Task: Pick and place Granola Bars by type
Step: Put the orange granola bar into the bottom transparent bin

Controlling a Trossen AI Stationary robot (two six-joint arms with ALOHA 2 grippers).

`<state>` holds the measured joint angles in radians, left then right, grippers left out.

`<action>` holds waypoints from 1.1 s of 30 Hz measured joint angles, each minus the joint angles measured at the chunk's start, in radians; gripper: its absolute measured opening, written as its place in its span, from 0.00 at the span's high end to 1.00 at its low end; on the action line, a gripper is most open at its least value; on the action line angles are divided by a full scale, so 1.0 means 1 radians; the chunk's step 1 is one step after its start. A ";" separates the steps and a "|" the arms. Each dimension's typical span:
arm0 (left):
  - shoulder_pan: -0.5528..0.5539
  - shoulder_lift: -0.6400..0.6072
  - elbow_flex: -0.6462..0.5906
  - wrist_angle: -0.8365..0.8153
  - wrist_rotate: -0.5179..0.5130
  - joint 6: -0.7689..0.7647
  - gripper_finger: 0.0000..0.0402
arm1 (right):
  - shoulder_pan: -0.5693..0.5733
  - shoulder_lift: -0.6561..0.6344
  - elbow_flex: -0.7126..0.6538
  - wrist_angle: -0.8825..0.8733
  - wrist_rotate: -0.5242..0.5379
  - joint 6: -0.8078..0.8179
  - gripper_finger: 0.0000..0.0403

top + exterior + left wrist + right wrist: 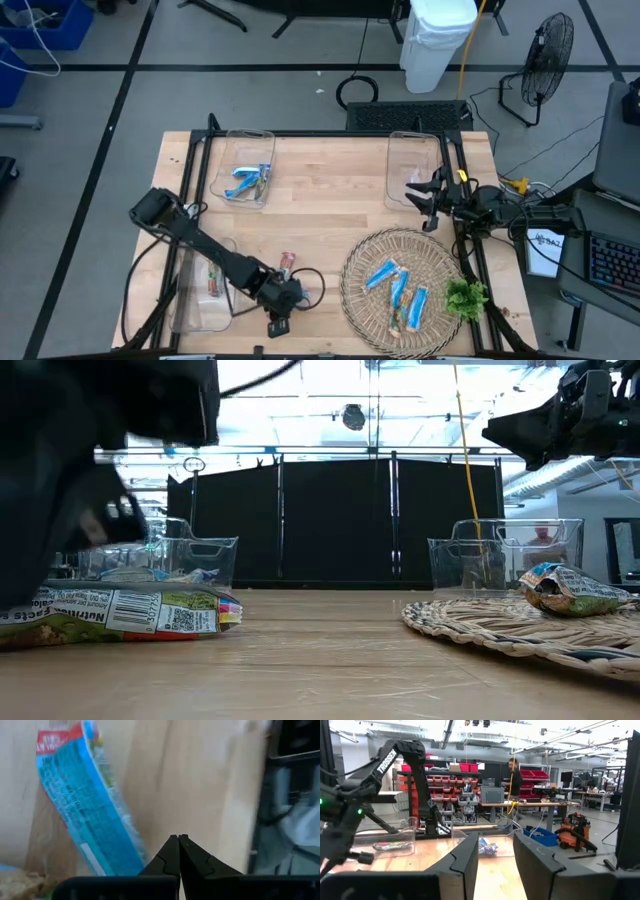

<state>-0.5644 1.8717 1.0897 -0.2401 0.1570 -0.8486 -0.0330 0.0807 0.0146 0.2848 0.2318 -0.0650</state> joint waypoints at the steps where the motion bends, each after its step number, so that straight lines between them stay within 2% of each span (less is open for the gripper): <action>1: 0.000 0.011 0.000 -0.011 0.000 0.000 0.99 | 0.000 0.001 0.000 0.003 0.000 0.000 0.72; 8: 0.012 0.028 0.005 -0.123 -0.001 -0.037 0.99 | 0.000 0.005 0.000 0.002 0.001 0.000 0.72; 16: 0.054 0.001 0.005 -0.286 -0.150 -0.016 0.97 | 0.000 0.005 0.000 0.003 0.001 0.000 0.72; 33: 0.134 0.003 0.002 -0.523 -0.388 -0.037 0.98 | 0.000 0.005 0.000 0.002 0.001 0.000 0.72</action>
<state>-0.4301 1.8751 1.0921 -0.7630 -0.2311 -0.8852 -0.0334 0.0856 0.0147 0.2871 0.2333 -0.0647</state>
